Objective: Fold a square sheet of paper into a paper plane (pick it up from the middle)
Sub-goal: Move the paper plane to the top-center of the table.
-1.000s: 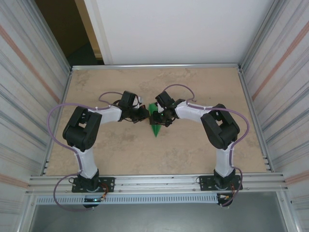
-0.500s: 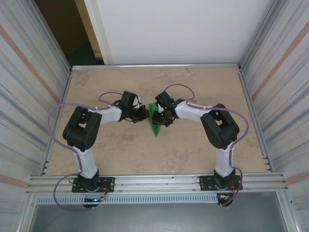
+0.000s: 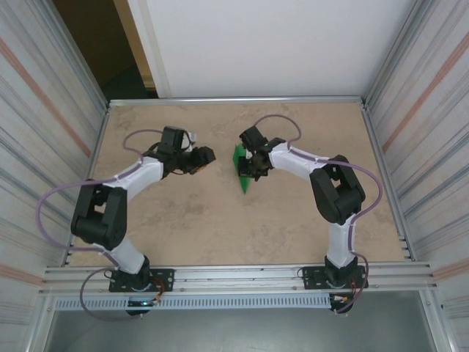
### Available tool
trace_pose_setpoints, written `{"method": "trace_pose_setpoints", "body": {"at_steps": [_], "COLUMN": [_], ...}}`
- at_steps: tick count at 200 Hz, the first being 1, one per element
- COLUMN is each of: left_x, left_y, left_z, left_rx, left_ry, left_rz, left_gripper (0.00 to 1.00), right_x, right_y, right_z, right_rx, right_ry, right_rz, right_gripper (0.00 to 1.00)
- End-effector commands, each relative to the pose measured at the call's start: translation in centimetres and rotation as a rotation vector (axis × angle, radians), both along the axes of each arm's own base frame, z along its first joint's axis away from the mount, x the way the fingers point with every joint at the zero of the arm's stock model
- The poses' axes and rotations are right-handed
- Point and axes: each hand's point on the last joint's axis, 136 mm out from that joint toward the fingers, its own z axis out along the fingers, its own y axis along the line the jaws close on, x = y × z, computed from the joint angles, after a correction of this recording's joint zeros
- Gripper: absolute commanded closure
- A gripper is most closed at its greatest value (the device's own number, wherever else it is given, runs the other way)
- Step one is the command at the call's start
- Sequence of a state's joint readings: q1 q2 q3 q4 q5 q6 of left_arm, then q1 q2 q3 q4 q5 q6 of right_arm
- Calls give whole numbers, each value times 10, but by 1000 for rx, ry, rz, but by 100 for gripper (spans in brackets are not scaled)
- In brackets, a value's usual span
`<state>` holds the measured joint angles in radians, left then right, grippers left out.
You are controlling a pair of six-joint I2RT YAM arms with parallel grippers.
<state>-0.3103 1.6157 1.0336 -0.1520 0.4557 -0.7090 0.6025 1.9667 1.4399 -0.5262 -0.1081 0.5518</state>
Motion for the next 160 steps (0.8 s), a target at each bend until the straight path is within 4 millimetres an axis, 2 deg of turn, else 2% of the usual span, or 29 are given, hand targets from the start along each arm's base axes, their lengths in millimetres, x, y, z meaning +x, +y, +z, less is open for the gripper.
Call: {"method": "trace_pose_setpoints", "body": {"at_steps": [1,22,46,71,106,160], "left_x": [-12,-14,-13,-15,-16,-15], "left_y": [39,55,58,55,52,50], "left_z": [-13,-12,-12,-19,-28,-31], "left_rx": [154,219,244,233,219,209], "left_ry": [29,6,11,28,49,60], "left_rz": [81,111,104,97,90,83], "left_gripper": [36,25,23,22,22,21], "right_x": [17,35,56,69,72,69], "right_y": [-30,-36,-41,-45,-50,-51], "right_z": [-8,-7,-8,-15,-27,-40], "right_rx": [-135,-146,-149,-163,-175,-195], "right_ry": [3,4,2,17,41,64], "right_rz": [-9,-16,-25,-22,-17,-20], "right_gripper": [93,91,89,87,87,80]}}
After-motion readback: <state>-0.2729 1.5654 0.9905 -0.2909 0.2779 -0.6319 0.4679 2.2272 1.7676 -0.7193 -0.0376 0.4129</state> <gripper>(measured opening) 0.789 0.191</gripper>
